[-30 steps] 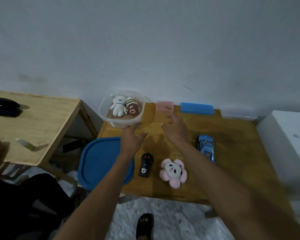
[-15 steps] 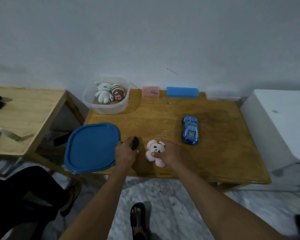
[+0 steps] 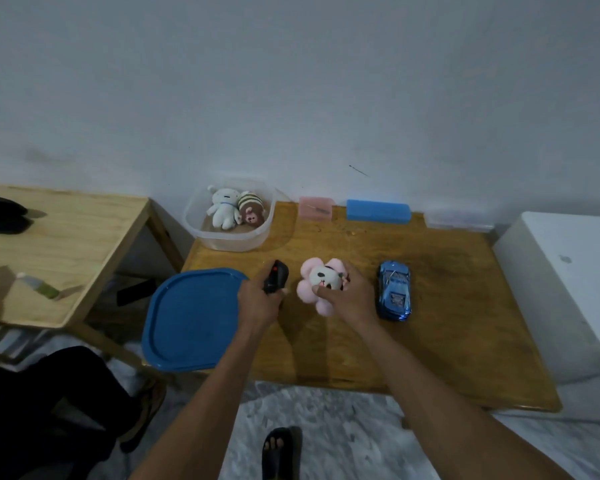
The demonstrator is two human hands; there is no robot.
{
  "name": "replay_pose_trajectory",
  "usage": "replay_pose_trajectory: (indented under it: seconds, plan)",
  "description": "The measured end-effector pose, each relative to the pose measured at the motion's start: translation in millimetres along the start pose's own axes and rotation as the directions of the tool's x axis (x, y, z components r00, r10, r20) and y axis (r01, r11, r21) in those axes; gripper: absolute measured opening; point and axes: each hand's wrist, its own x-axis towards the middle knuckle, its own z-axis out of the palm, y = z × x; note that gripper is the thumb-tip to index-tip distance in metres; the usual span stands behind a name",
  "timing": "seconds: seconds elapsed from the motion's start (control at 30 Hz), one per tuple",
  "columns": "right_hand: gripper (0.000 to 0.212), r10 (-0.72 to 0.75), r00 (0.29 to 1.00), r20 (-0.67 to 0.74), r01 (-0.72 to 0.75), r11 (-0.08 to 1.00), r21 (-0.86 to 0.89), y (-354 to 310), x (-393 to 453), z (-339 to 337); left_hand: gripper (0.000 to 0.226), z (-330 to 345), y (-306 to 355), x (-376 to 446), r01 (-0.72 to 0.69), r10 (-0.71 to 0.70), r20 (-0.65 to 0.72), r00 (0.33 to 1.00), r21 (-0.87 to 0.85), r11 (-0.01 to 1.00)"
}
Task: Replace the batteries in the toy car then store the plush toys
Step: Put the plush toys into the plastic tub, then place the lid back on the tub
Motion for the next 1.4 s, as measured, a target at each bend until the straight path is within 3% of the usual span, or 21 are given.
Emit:
replay_pose_trajectory:
  seconds: [0.17,0.27,0.47,0.77,0.9,1.03,1.27,1.4]
  plan:
    - [0.079,-0.111,0.994,-0.02,0.113,0.99,0.086,-65.6,36.8,10.3,0.073,-41.5,46.1,47.7,-0.102,0.094,-0.051,0.994,-0.194,0.976]
    - [0.08,-0.156,0.988,-0.012,0.156,0.981,0.112,-104.0,67.0,27.3,0.078,-68.5,57.7,86.4,-0.154,0.142,-0.08,0.987,-0.165,0.974]
    - [0.085,-0.165,0.984,0.072,0.152,0.976,0.157,-155.7,130.7,87.0,0.079,-114.5,45.9,167.7,-0.125,0.119,-0.073,0.99,-0.079,0.989]
    - [0.074,-0.133,0.981,0.14,0.129,0.991,0.038,-151.8,177.9,181.8,0.079,-136.9,-21.1,242.0,-0.039,0.038,0.01,0.999,0.065,0.997]
    - [0.059,-0.158,0.975,0.155,0.185,0.965,-0.184,-141.4,178.9,207.1,0.077,-124.8,-35.7,260.5,-0.044,0.021,0.09,0.996,0.263,0.964]
    - [0.068,-0.099,0.988,0.115,0.127,0.955,-0.269,-143.2,181.5,209.1,0.066,-106.1,-41.3,271.9,-0.009,-0.033,0.096,0.995,0.409,0.913]
    - [0.066,-0.088,0.991,0.105,0.111,0.965,-0.239,-143.7,182.5,205.9,0.069,-105.6,-41.5,269.1,0.025,-0.064,0.08,0.995,0.414,0.91]
    - [0.063,-0.145,0.989,0.036,0.149,0.974,-0.17,-147.9,176.6,193.1,0.071,-115.7,-26.9,253.8,-0.03,0.014,0.045,0.999,0.369,0.929]
